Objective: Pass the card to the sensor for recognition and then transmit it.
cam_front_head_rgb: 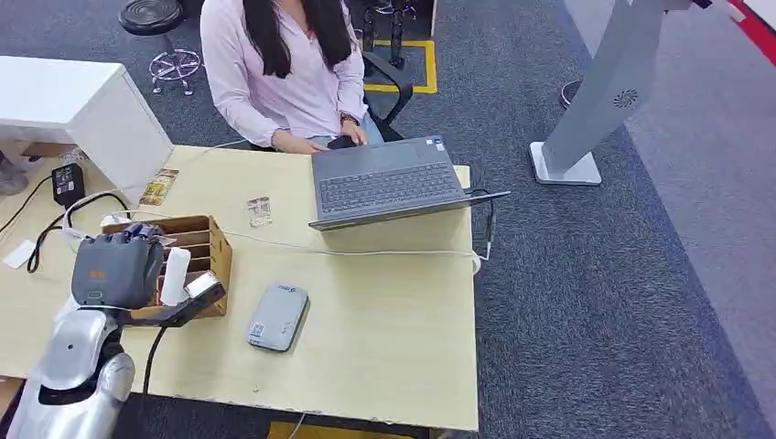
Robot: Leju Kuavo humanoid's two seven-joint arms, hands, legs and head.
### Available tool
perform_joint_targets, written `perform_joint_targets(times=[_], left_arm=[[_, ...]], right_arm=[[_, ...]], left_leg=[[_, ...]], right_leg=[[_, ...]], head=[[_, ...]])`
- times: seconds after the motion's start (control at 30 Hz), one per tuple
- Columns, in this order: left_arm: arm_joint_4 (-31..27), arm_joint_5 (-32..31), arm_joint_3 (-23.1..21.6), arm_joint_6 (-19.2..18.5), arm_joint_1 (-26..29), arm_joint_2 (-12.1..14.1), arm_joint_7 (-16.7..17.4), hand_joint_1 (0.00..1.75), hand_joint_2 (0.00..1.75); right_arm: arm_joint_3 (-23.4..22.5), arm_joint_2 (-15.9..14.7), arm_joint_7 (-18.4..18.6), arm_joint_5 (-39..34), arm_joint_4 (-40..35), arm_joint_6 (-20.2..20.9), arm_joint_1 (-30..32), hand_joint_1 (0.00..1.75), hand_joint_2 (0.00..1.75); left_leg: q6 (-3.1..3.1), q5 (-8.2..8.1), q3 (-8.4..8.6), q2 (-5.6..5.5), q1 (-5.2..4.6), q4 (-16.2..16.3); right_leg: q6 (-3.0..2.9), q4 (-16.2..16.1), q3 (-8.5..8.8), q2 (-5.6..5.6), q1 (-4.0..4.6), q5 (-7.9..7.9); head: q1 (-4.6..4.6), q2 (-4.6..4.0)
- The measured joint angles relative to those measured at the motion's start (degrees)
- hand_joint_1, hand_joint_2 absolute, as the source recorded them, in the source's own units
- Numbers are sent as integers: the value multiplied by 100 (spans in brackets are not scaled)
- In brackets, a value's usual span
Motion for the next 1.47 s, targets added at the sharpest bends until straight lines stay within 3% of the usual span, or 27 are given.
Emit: perform_joint_targets(times=[0.2,0.37,0.5,0.6,0.93,1.17,1.2,1.47], left_arm=[[-258,153,-212,-249,-240,64,70,175,175],[-186,289,-289,-326,-758,179,212,175,175],[820,275,-289,-153,-1708,321,184,175,175],[1358,273,-289,-33,-2131,387,160,175,175],[2034,188,-289,-26,-2472,402,201,175,175],[2811,212,-289,92,-2887,429,142,175,175],[2892,225,-289,151,-2896,433,125,0,175],[3005,348,-267,551,-2651,520,83,0,175]], right_arm=[[0,0,-4,-2,0,-61,-5,0,175],[0,0,-52,0,2,-55,-10,0,175],[100,0,-109,2,0,9,-28,0,175],[125,0,-114,2,2,24,-38,0,175],[214,0,-123,2,0,28,-47,0,175],[238,0,-103,2,0,41,-47,0,175],[238,0,-98,2,2,41,-46,0,175],[238,0,-87,0,2,41,-44,0,175]], left_leg=[[0,1,-1,0,0,0],[-1,5,-1,-2,0,0],[-6,13,-2,-6,1,0],[-7,13,1,-1,1,0],[-6,12,-4,-2,0,0],[-7,13,-2,3,0,0],[-7,13,-3,6,1,0],[-5,11,-9,0,0,0]], right_leg=[[0,0,2,-1,0,1],[-3,0,1,-3,0,3],[-5,9,2,-6,1,5],[-5,10,1,2,0,6],[-5,9,-2,0,0,5],[-5,11,-2,5,0,6],[-6,12,-3,9,0,6],[-5,11,-4,1,0,3]], head=[[0,0],[0,0],[2,0],[-4,0],[0,0],[-2,0],[-2,0],[-4,0]])
